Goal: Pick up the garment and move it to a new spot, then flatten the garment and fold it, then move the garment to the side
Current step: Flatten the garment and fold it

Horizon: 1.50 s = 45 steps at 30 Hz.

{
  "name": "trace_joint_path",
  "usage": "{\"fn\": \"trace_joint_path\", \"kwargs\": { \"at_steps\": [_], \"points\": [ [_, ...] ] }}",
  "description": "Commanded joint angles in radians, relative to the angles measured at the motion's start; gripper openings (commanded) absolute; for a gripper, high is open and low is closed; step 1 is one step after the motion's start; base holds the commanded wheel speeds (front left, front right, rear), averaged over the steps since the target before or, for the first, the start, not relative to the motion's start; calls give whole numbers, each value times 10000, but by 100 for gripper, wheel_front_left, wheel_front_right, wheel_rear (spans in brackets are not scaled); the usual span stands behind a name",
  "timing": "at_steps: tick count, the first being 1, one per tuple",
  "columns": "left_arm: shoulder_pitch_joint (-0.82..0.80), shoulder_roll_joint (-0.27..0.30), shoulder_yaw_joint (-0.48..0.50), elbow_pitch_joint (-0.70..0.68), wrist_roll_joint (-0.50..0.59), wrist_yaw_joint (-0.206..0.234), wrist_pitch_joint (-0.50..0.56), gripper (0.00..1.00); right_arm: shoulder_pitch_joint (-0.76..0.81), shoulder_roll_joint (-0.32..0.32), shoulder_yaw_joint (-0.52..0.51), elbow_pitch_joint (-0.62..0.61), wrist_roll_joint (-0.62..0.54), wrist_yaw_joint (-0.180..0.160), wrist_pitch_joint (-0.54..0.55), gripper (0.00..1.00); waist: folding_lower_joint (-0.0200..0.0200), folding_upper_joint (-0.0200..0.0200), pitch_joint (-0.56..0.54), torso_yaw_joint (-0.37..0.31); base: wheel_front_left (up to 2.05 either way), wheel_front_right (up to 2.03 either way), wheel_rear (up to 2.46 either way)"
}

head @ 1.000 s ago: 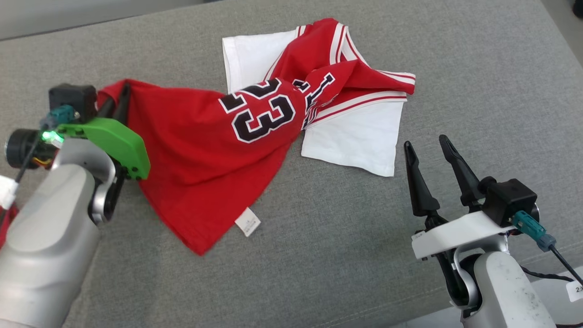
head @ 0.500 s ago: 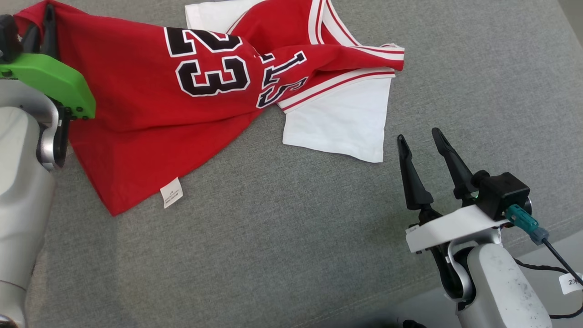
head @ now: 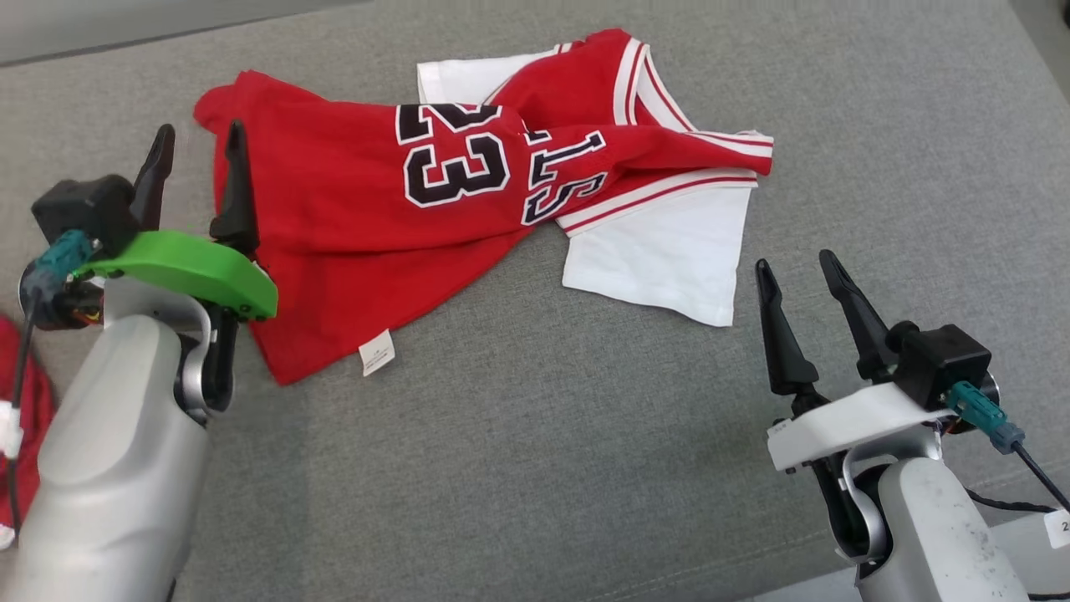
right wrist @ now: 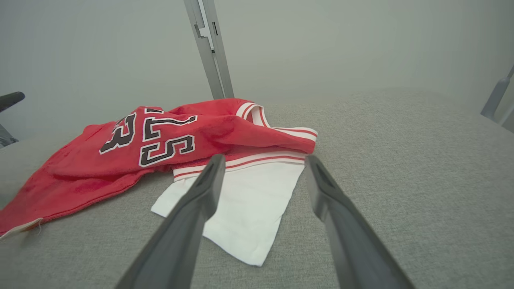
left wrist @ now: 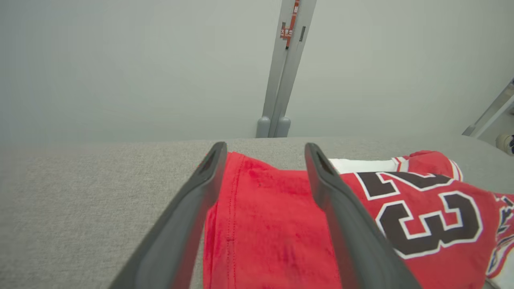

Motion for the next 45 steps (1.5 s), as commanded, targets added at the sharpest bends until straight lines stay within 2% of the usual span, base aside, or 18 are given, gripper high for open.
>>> {"fn": "trace_joint_path", "kwargs": {
  "at_steps": [1, 4, 10, 15, 22, 35, 45],
  "points": [
    [673, -148, 251, -432, 265, -28, -13, 100, 204, -42, -87, 29, -50, -14, 50, 100, 0, 0, -920, 773, 0, 0, 0],
    [1854, -465, 987, -1674, 784, -62, -15, 100, 411, -26, -262, 57, -54, -14, 174, 100, 0, 0, -1339, 1018, 0, 0, 0],
    [4104, -1162, 1845, -3378, 1606, -505, -16, 100, 761, 19, -443, 111, -66, -14, 374, 100, 0, 0, -1950, 1285, 0, 0, 0],
    [5538, -1709, 2422, -4070, 2056, -625, -18, 100, 1085, -19, -524, 411, -66, -14, 481, 100, 0, 0, -2422, 1385, 0, 0, 0],
    [6975, -2074, 3028, -4294, 2573, -681, -19, 100, 1431, -166, -564, 643, -14, -14, 610, 100, 0, 0, -3013, 1619, 0, 0, 0],
    [7280, -2250, 3268, -4014, 2987, -964, -19, 100, 1630, -67, -693, 366, -144, -14, 876, 100, 0, 0, -3198, 1723, 0, 0, 0],
    [6864, -2349, 3320, -3527, 3033, -1024, 74, 100, 1135, -176, -750, 735, -174, -14, 1183, 100, 0, 0, -2896, 1610, 0, 0, 0]
  ]
}}
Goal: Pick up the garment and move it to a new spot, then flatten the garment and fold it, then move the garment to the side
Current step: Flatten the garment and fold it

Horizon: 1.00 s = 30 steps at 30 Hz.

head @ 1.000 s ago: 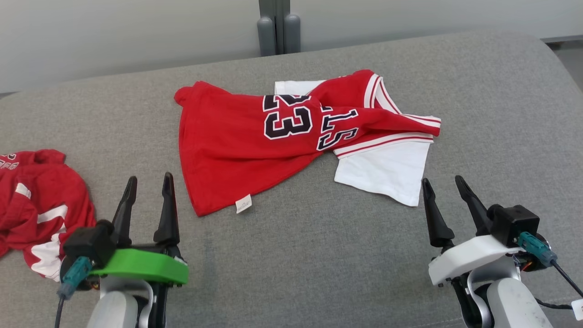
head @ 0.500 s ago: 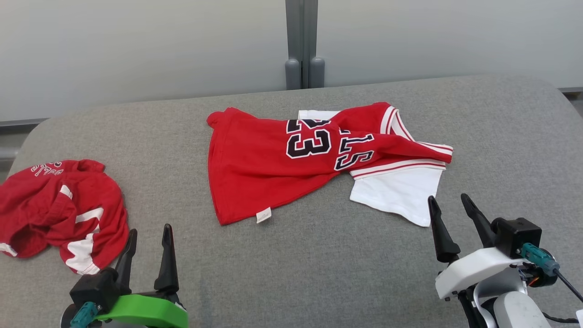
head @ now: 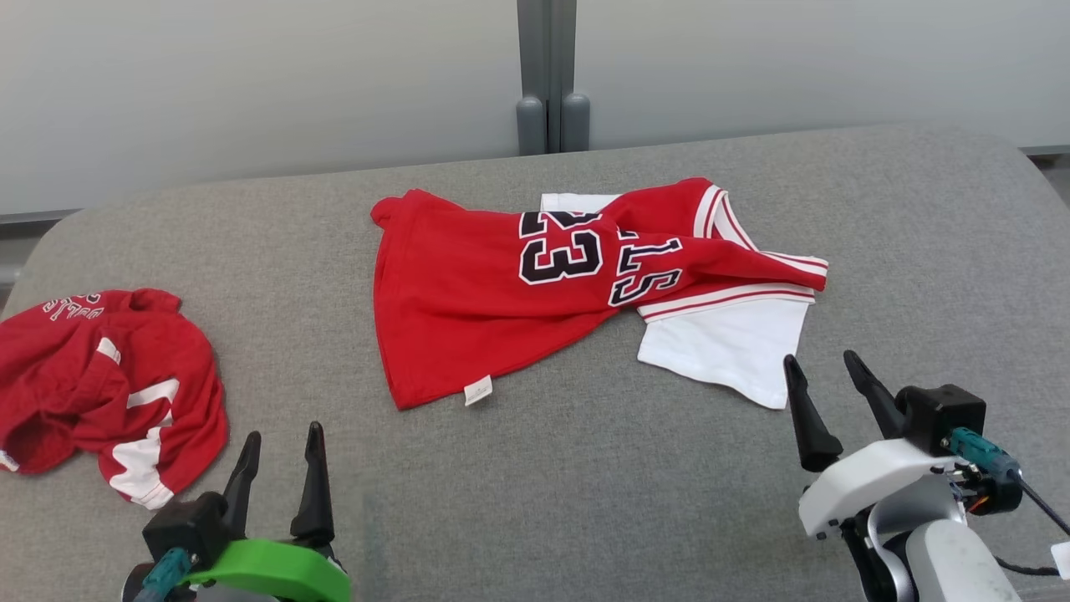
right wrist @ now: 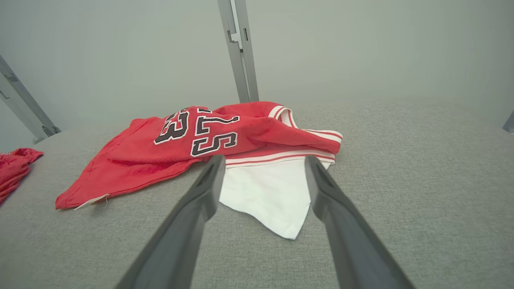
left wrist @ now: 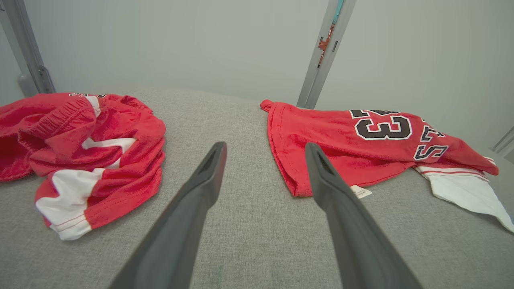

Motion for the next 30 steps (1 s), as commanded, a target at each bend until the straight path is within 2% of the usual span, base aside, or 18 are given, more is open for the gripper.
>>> {"fn": "trace_joint_path", "kwargs": {
  "at_steps": [1, 6, 11, 15, 23, 30],
  "points": [
    [-436, -17, -25, 208, -27, -50, 209, 100, -273, -30, -129, 106, -46, -14, 161, 100, 1, 0, 178, -13, 0, 0, 0],
    [-1704, -76, -346, 1365, -291, -43, 1453, 100, -1186, 164, -797, 806, -175, -14, 1526, 100, 1, 0, 657, -43, 0, 0, 0],
    [-3162, -139, -745, 2677, -493, 104, 2733, 100, -2281, 249, -1341, 1852, -613, -14, 2406, 100, 1, 0, 1229, -108, 0, 0, 0],
    [-3993, -182, -1009, 3608, -571, 310, 3108, 100, -3055, 255, -1443, 2842, -546, -13, 2502, 100, 1, 0, 1645, -200, 0, 0, 0],
    [-4817, -232, -1531, 4918, -801, 656, 3402, 100, -4211, 248, -1170, 4943, -344, -13, 1849, 100, 1, 0, 2261, -415, 0, 0, 0],
    [-4955, -282, -2125, 5549, -1158, 863, 3428, 100, -4686, 294, -164, 6501, 326, -5, 1515, 100, 1, 0, 2371, -421, 0, 0, 0]
  ]
}}
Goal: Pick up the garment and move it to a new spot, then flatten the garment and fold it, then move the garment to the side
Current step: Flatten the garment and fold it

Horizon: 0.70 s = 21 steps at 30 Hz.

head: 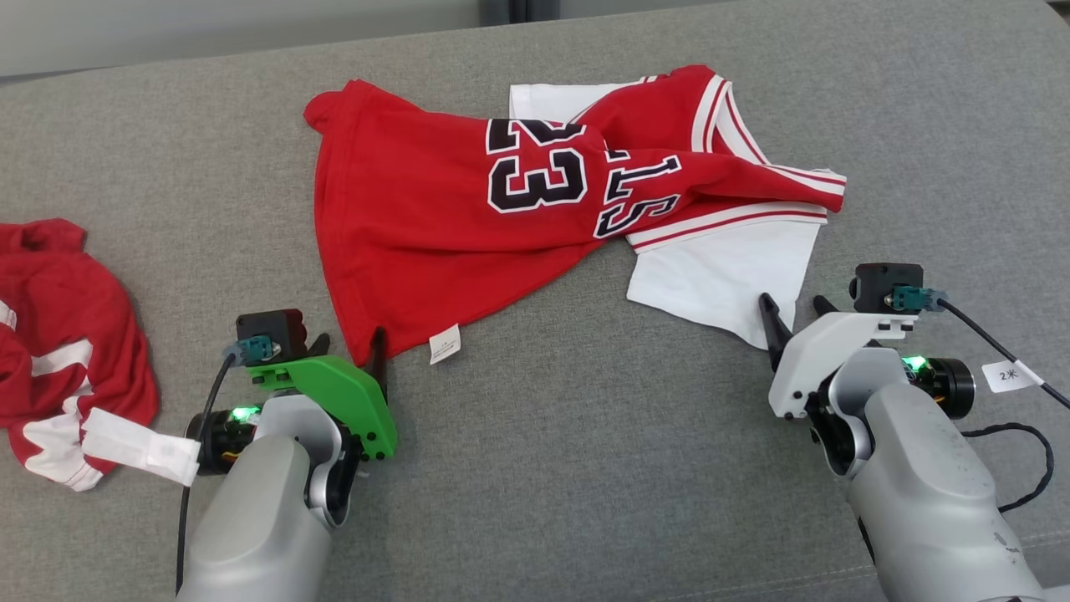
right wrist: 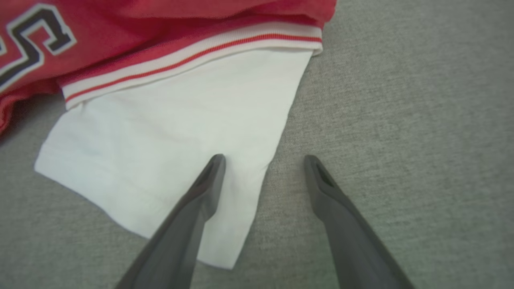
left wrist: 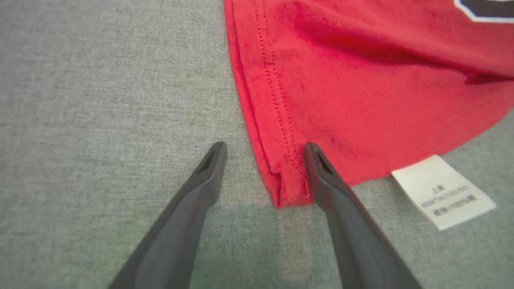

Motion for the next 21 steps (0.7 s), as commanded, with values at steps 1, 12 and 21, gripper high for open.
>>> {"fn": "trace_joint_path", "kwargs": {
  "at_steps": [1, 12, 21],
  "points": [
    [137, -94, -209, 417, -144, 28, 208, 100, 35, 105, 336, 411, 107, 8, 49, 100, 1, 0, -2, -2, 0, 0, 0],
    [290, -138, -958, 1100, -792, 138, 708, 100, 140, 191, 2068, 1147, 1059, 56, -180, 100, 1, 0, -128, 52, 0, 0, 0],
    [379, -262, -1771, 1291, -1244, -336, 1032, 0, -18, 181, 2332, 1622, 1038, 53, 37, 0, 1, 0, -30, -1, 0, 0, 0]
  ]
}}
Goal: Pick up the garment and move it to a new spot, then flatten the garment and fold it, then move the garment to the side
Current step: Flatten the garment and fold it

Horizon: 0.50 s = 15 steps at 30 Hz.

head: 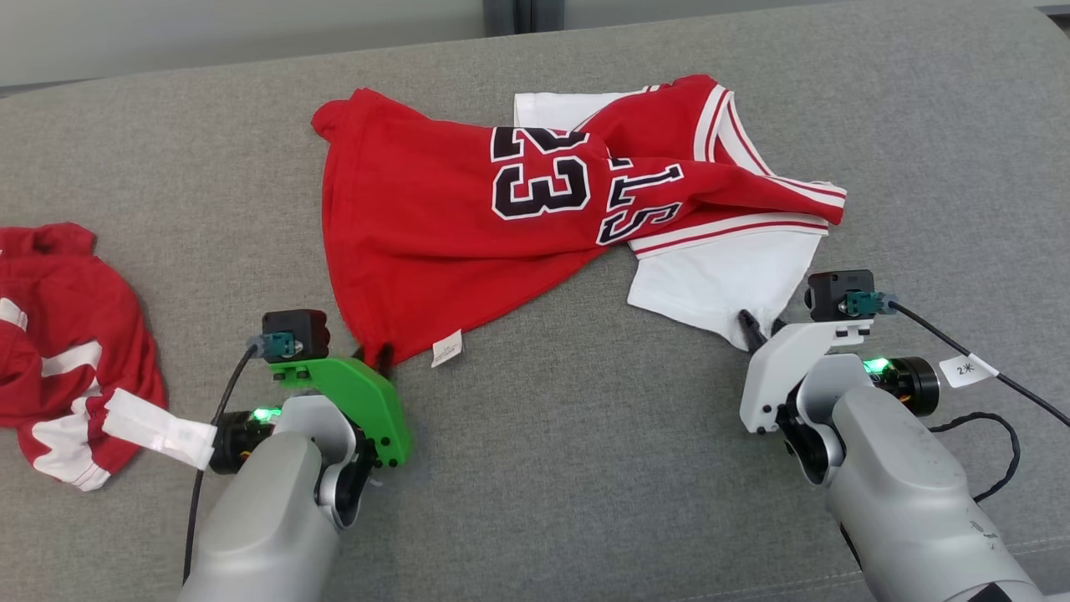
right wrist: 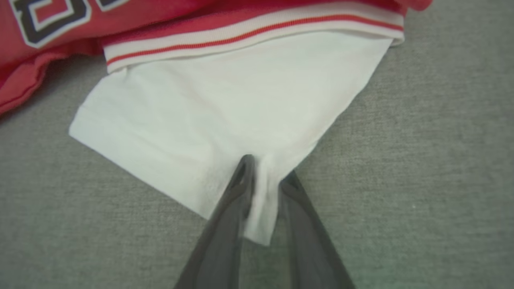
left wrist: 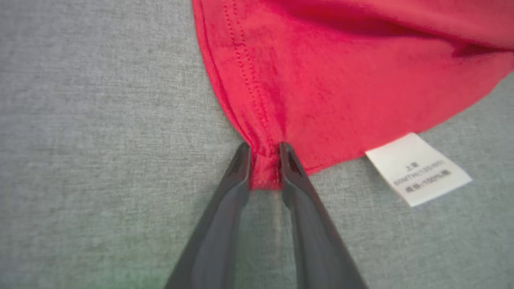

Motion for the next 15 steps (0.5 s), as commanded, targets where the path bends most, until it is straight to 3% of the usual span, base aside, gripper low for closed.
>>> {"fn": "trace_joint_path", "kwargs": {
  "at_steps": [1, 6, 15],
  "points": [
    [685, -460, -435, 604, -107, -172, 485, 0, 408, 291, 119, 492, -99, 104, 285, 0, 1, 0, 47, -19, 0, 0, 0],
    [338, -372, -293, 519, -187, -38, -417, 0, 156, 187, -451, 650, -201, 51, -344, 0, 1, 0, 49, -44, 0, 0, 0],
    [416, -172, 453, -791, -936, -656, -2436, 0, 214, 158, -1963, -193, -778, 54, -1802, 0, 1, 0, -524, -55, 0, 0, 0]
  ]
}}
